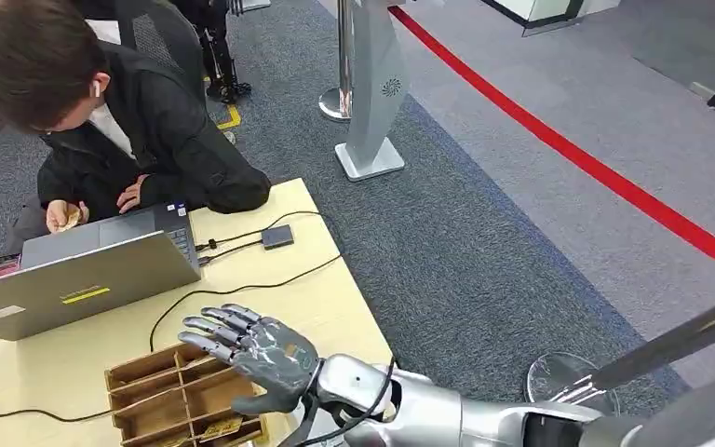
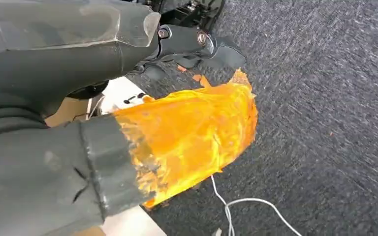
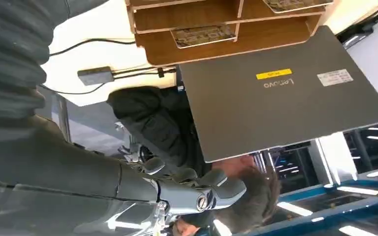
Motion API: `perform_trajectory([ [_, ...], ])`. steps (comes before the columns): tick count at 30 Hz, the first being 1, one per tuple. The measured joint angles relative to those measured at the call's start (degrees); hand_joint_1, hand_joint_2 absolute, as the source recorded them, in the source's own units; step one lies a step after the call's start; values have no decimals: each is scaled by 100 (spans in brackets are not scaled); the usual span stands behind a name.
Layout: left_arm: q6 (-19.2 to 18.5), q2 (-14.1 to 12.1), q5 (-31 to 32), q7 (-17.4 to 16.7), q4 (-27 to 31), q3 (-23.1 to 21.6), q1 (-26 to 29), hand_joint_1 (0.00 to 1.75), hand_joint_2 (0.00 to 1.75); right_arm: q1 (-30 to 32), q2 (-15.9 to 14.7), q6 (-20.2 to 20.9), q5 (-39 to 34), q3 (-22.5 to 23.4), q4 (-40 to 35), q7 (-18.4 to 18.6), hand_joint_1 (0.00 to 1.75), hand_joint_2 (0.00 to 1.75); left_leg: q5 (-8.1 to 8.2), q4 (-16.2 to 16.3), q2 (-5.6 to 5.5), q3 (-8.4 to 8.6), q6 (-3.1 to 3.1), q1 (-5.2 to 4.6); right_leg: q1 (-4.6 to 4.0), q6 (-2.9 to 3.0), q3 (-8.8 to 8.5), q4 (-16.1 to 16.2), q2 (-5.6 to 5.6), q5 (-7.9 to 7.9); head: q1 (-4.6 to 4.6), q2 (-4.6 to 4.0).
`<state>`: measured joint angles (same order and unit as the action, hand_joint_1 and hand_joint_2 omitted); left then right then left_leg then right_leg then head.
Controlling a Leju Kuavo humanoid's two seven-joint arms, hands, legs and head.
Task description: Pass the card to the sensor for recognition and then transmit it.
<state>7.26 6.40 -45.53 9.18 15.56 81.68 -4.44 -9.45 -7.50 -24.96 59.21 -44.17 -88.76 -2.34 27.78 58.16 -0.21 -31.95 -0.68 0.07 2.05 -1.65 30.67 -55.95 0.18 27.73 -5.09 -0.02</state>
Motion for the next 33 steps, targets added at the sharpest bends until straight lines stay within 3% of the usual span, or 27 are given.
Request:
perform_trajectory([
  [33,4,-22,0,-33,-46,-57,-10,0,0,-247,76,166,-245,-227,286,181,0,175,0,0,0,0,0,0,0,0,1,0,0,0,0,0],
])
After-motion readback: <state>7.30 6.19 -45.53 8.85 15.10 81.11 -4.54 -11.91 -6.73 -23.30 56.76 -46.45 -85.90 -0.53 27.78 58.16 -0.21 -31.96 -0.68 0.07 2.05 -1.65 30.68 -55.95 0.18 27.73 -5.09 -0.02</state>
